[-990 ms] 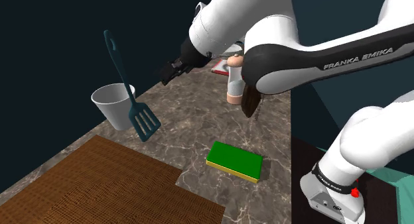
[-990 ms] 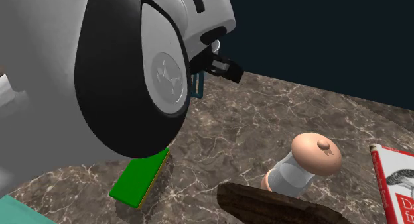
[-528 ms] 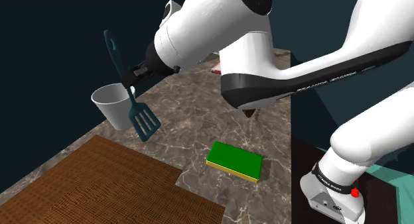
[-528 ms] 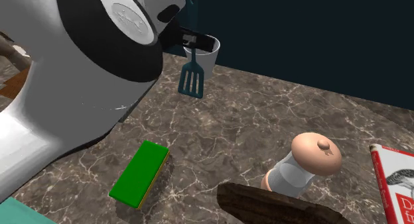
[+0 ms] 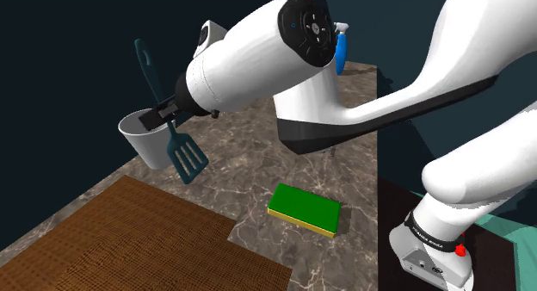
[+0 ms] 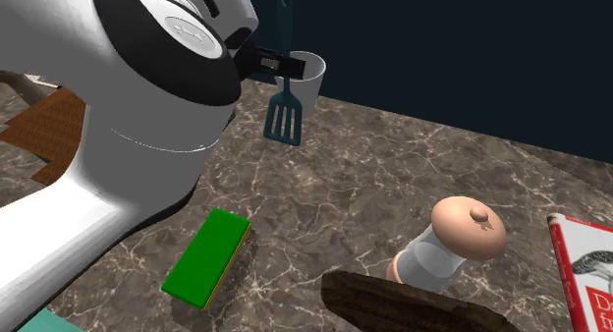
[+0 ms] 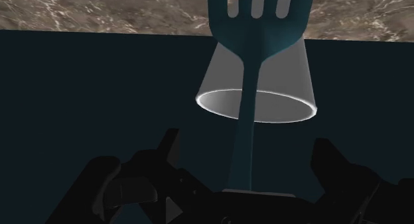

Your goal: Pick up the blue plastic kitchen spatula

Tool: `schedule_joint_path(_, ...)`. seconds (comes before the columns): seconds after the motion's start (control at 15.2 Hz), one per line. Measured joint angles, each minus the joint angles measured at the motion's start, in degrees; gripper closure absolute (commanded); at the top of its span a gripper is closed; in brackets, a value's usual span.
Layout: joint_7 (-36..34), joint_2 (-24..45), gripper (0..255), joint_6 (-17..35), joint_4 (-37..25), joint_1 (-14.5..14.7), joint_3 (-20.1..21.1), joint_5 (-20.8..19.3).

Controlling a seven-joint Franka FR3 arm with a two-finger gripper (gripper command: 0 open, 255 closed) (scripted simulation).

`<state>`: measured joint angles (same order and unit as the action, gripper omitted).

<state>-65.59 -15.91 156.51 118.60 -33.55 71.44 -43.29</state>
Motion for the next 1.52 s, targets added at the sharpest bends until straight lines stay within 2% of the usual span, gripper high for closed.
schedule_joint_path(0.13, -1.76, -0.19, 0, 0.96, 0.68, -2.05, 1.96, -1.33)
schedule_joint_path(0.2, -2.09, -0.19, 255, 1.16, 0.78, -2.56, 2.41, -1.61)
schedule_joint_path(0.86, -2.43, -0.23, 255, 1.38, 0.91, -2.97, 2.79, -1.87)
schedule_joint_path(1.52, 5.26, 0.37, 255, -3.25, -2.77, 5.25, -4.98, 4.04)
